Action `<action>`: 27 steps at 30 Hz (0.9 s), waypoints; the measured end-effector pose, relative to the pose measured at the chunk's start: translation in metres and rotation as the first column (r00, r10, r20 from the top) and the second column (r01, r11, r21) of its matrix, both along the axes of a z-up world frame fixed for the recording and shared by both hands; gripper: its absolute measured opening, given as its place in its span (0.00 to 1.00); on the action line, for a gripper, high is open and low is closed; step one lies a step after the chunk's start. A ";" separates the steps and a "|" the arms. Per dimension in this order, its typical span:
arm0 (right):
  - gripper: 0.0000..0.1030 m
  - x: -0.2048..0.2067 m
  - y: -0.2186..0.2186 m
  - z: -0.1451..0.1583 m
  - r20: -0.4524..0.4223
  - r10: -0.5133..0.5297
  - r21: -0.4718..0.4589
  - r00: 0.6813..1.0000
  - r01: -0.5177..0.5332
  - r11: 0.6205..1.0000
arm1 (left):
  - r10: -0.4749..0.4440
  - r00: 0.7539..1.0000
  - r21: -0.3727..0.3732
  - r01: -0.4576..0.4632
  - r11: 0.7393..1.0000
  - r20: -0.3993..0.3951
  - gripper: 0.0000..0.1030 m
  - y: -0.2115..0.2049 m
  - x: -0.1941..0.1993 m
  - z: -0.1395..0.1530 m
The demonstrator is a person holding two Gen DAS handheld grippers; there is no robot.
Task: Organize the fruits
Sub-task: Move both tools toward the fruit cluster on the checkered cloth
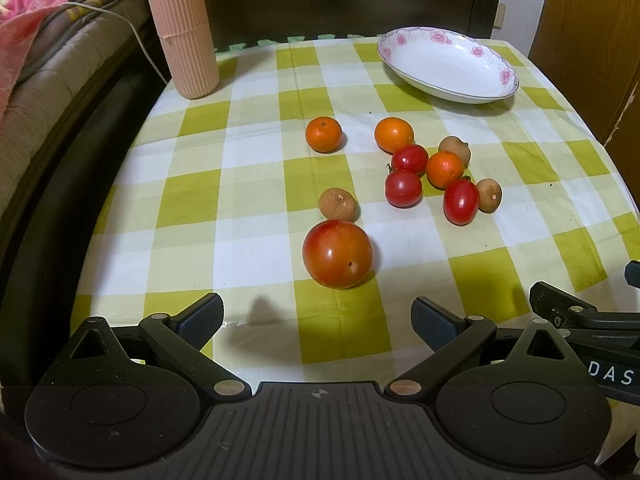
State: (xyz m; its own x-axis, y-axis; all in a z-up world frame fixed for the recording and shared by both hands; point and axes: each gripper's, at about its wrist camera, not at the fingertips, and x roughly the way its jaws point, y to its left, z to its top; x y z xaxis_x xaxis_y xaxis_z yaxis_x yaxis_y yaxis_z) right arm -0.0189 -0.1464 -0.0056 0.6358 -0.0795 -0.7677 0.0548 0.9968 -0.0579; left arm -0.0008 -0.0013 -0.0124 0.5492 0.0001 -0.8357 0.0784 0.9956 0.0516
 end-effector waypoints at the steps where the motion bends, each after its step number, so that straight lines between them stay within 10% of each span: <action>1: 0.99 -0.001 0.000 -0.001 -0.001 0.000 0.000 1.000 0.000 1.000 | 0.000 1.000 0.001 0.000 1.000 0.000 0.98 0.000 0.000 0.000; 27: 0.99 0.002 0.002 -0.004 -0.026 -0.001 0.000 1.000 0.001 1.000 | 0.000 0.999 0.011 0.000 1.000 -0.032 0.96 -0.002 0.005 -0.001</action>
State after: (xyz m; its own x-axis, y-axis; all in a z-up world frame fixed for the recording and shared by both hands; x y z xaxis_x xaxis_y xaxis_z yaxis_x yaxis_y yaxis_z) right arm -0.0167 -0.1448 -0.0098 0.6159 -0.0799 -0.7838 0.0539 0.9968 -0.0593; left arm 0.0047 -0.0029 -0.0130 0.5223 0.0092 -0.8527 0.0799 0.9950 0.0596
